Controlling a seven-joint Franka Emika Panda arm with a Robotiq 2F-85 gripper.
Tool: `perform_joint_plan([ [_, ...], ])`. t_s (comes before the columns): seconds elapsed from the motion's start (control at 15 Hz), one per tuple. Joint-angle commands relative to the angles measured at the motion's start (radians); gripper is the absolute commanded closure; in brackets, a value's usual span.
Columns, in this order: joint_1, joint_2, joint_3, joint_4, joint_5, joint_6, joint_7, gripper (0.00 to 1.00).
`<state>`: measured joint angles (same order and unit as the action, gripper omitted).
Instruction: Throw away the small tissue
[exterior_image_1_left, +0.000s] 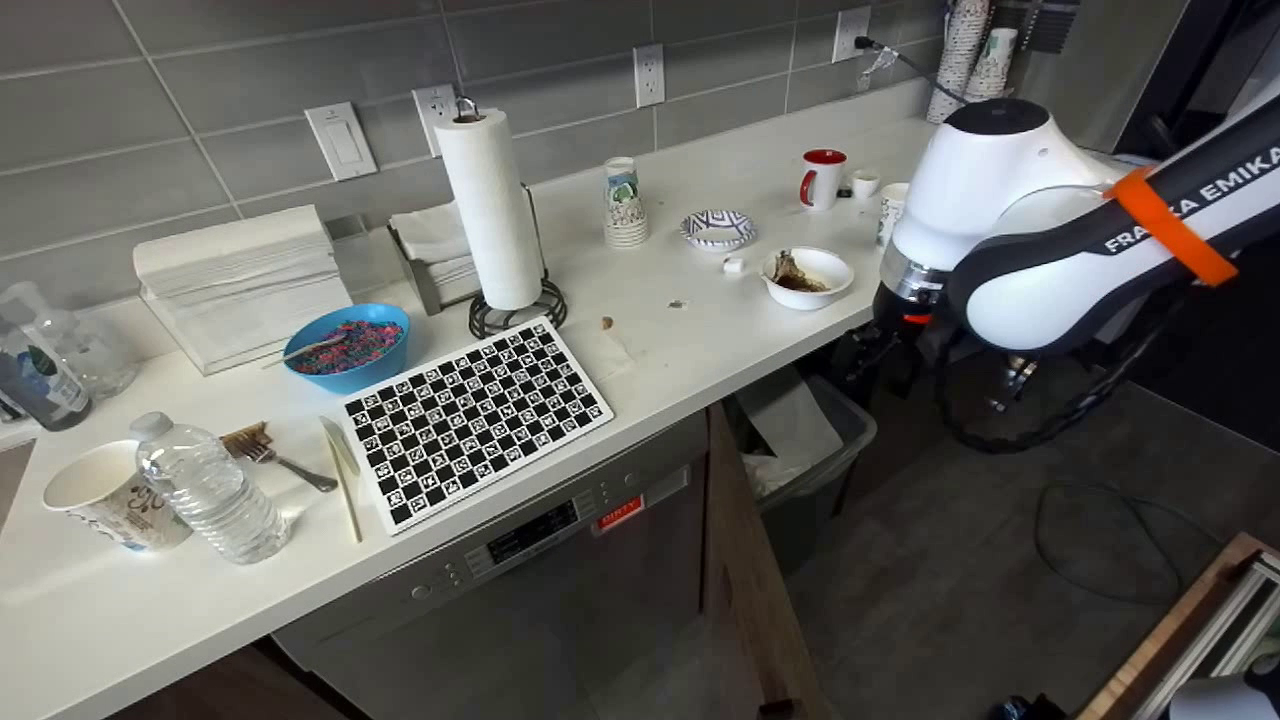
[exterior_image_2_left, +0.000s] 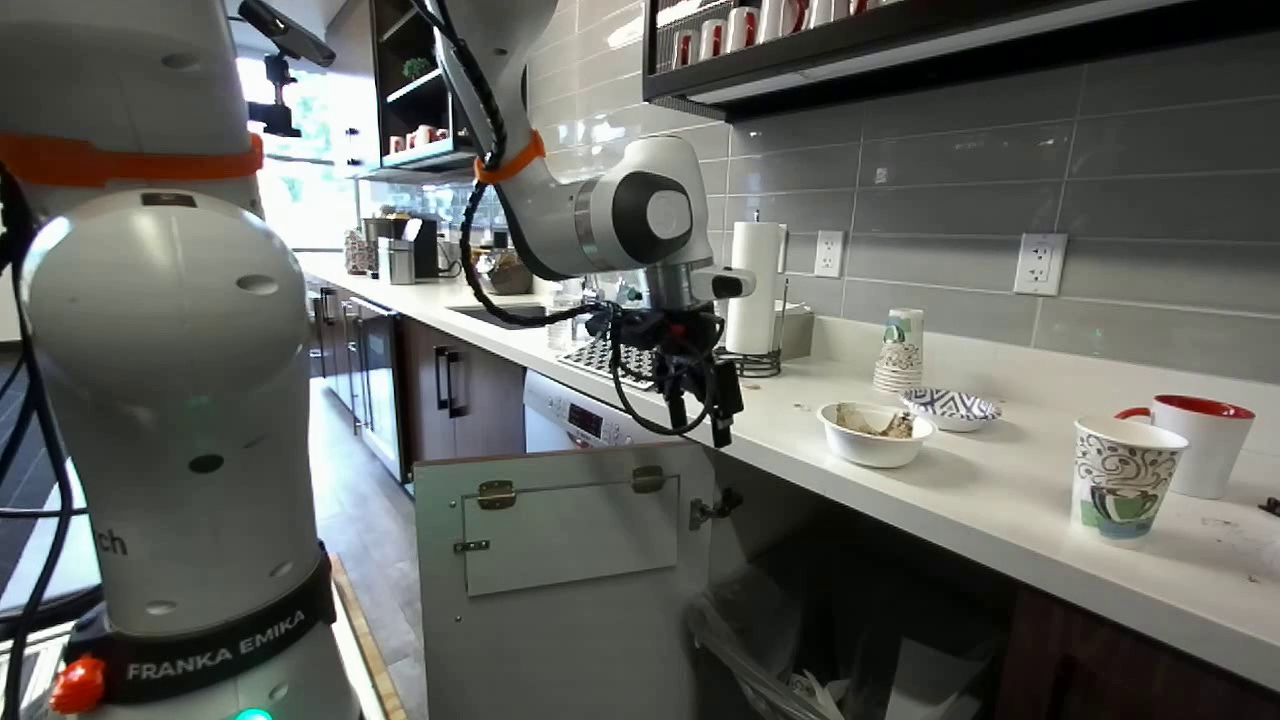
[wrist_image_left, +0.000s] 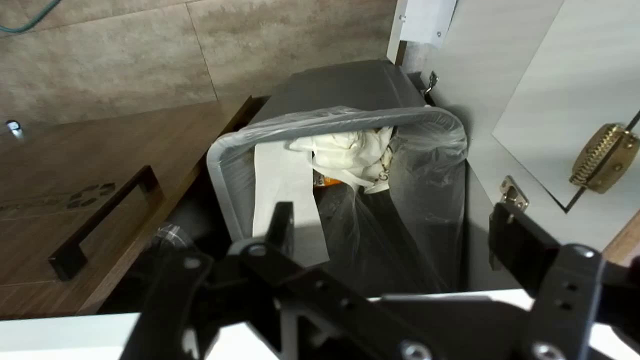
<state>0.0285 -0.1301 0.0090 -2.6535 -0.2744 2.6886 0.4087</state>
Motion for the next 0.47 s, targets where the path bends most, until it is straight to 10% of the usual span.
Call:
perform_joint_plan([
  [0.0,-0.071,-0.108,0.046,-0.092,-0.085,0.085,0.091,0.00],
  [0.4,-0.069,-0.054,0.059,-0.037,-0.019,0.045,0.020,0.00],
])
